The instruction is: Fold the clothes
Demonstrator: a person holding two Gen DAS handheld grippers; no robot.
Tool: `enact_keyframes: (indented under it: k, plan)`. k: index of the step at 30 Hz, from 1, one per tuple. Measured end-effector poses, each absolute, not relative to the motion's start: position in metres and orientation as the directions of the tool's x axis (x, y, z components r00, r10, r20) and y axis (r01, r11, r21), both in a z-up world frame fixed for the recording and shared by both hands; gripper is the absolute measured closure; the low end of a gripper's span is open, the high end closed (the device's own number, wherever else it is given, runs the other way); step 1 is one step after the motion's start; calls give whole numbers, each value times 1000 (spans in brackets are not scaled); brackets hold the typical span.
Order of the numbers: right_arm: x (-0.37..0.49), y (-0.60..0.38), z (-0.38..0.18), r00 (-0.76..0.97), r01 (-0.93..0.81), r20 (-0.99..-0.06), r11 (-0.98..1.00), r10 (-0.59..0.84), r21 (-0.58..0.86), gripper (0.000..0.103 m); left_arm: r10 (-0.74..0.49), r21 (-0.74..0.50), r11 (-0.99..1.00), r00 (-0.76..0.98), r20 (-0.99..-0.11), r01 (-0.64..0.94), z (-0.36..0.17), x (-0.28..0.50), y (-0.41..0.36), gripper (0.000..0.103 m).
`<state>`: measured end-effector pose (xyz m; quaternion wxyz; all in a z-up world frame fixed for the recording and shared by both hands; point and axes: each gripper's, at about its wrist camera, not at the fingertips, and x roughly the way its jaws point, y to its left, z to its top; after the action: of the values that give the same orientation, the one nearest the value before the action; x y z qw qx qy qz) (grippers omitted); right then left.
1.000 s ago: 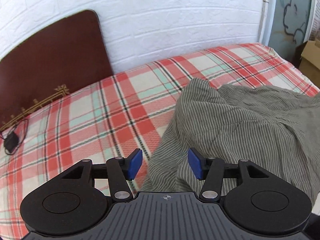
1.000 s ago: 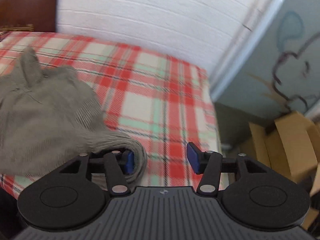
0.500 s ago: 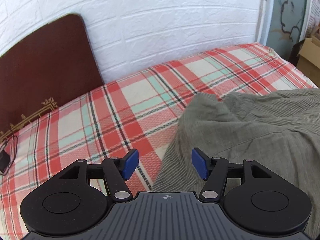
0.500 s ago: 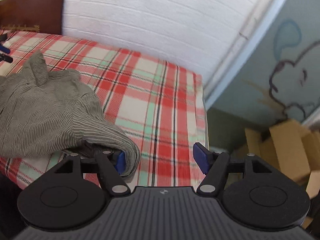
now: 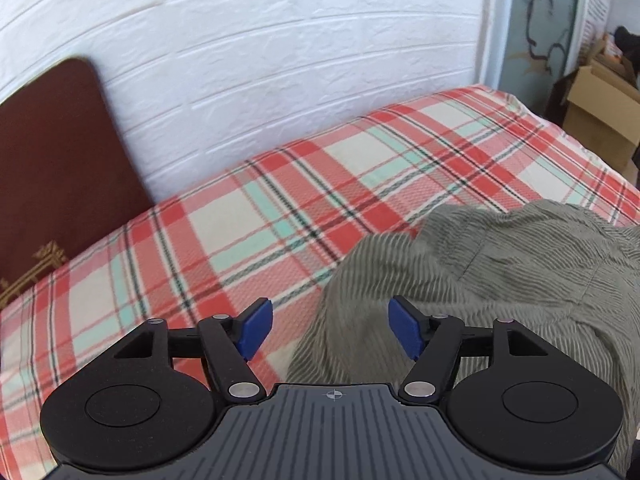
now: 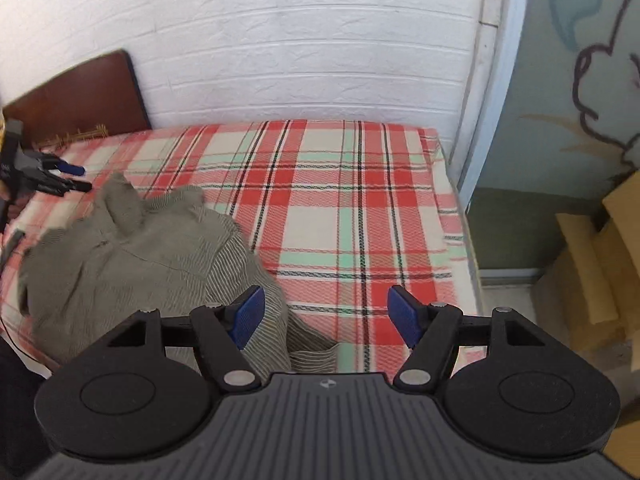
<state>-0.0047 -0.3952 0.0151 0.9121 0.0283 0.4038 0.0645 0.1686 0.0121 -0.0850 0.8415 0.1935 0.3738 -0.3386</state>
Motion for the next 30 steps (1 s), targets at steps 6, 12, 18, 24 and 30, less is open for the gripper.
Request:
enact_keyframes:
  k: [6, 12, 18, 24, 30]
  plan:
    - [48, -362, 3, 665, -227, -677, 949, 315, 219, 28, -424, 66, 647, 430, -797, 759, -101, 186, -26, 22]
    - [153, -287, -53, 547, -334, -705, 890, 452, 312, 28, -384, 93, 657, 438, -813, 748, -117, 181, -34, 90]
    - [231, -222, -100, 421, -372, -764, 861, 490, 348, 30, -383, 90, 677, 455, -804, 730, -115, 170, -13, 103]
    - [252, -188, -128, 353, -368, -850, 893, 392, 259, 88, -377, 81, 703, 466, -800, 707, -113, 159, 10, 103]
    - [237, -205, -68, 525, -350, -735, 896, 429, 273, 94, -391, 70, 742, 514, -763, 667, -95, 148, 33, 103]
